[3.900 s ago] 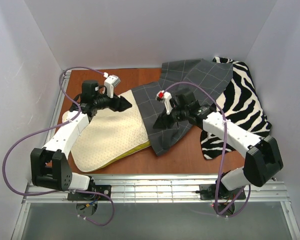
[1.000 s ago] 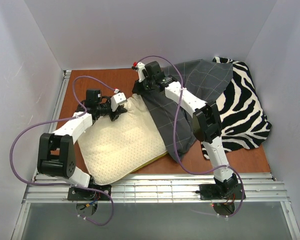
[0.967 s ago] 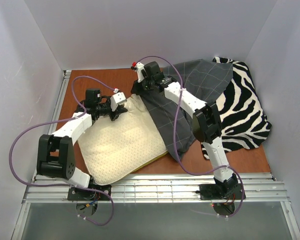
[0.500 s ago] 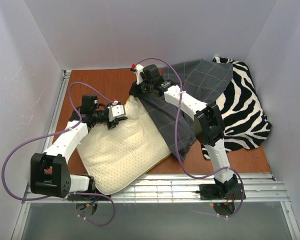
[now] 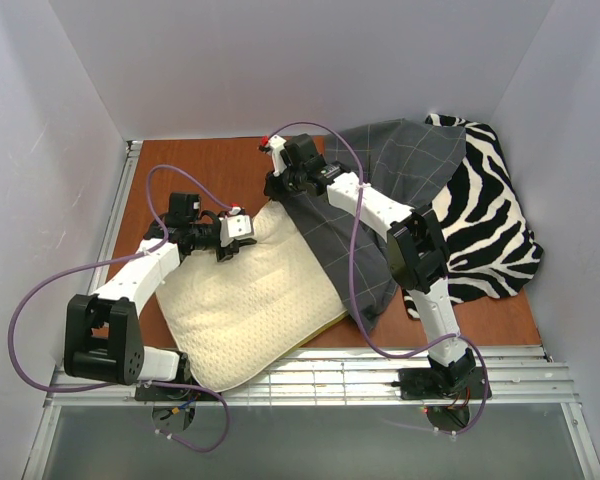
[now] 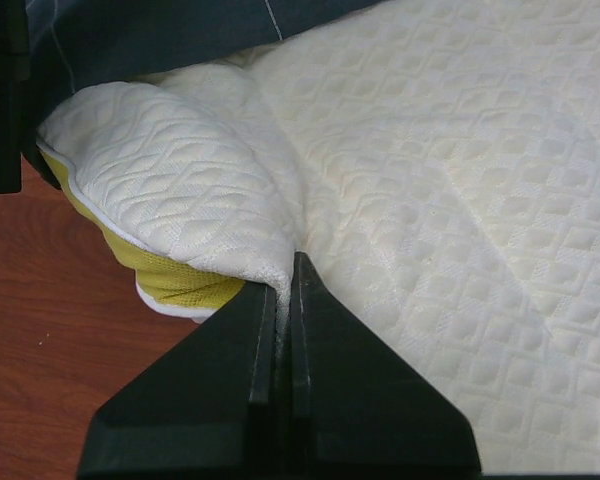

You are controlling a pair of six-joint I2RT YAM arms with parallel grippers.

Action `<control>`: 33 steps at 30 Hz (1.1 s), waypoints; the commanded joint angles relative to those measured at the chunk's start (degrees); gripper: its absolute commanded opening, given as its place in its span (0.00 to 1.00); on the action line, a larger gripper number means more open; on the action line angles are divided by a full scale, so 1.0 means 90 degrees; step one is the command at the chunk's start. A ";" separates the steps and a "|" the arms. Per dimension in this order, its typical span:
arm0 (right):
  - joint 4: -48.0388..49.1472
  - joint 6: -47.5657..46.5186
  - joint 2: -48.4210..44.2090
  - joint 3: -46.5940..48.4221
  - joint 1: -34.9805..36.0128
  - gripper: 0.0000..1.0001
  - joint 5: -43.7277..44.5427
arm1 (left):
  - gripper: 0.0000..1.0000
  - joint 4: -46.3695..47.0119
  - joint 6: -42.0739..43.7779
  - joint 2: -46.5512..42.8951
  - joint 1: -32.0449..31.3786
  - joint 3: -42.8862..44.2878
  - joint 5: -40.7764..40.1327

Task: Put the pillow into the pillowcase

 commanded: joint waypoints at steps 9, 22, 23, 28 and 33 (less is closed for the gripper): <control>-0.0210 0.0087 -0.0309 0.0260 -0.0102 0.01 -0.0342 | 0.00 -0.0027 0.0137 -0.0036 -0.0119 0.0130 0.0386; -0.1332 -0.1523 -0.0466 0.0514 -0.0073 0.52 0.0729 | 0.00 0.0052 0.0128 0.0013 -0.0119 0.0130 0.0337; -0.1391 -0.1562 -0.0427 0.0543 -0.0073 0.52 0.0739 | 0.00 0.0081 0.0108 0.0022 -0.0119 0.0140 0.0337; -0.1654 -0.1719 -0.0212 0.0671 -0.0083 0.51 0.0827 | 0.00 0.0110 0.0069 0.0071 -0.0119 0.0228 0.0279; -0.1694 -0.1856 -0.0251 0.0612 -0.0083 0.47 0.0681 | 0.00 0.0110 0.0108 0.0091 -0.0119 0.0218 0.0249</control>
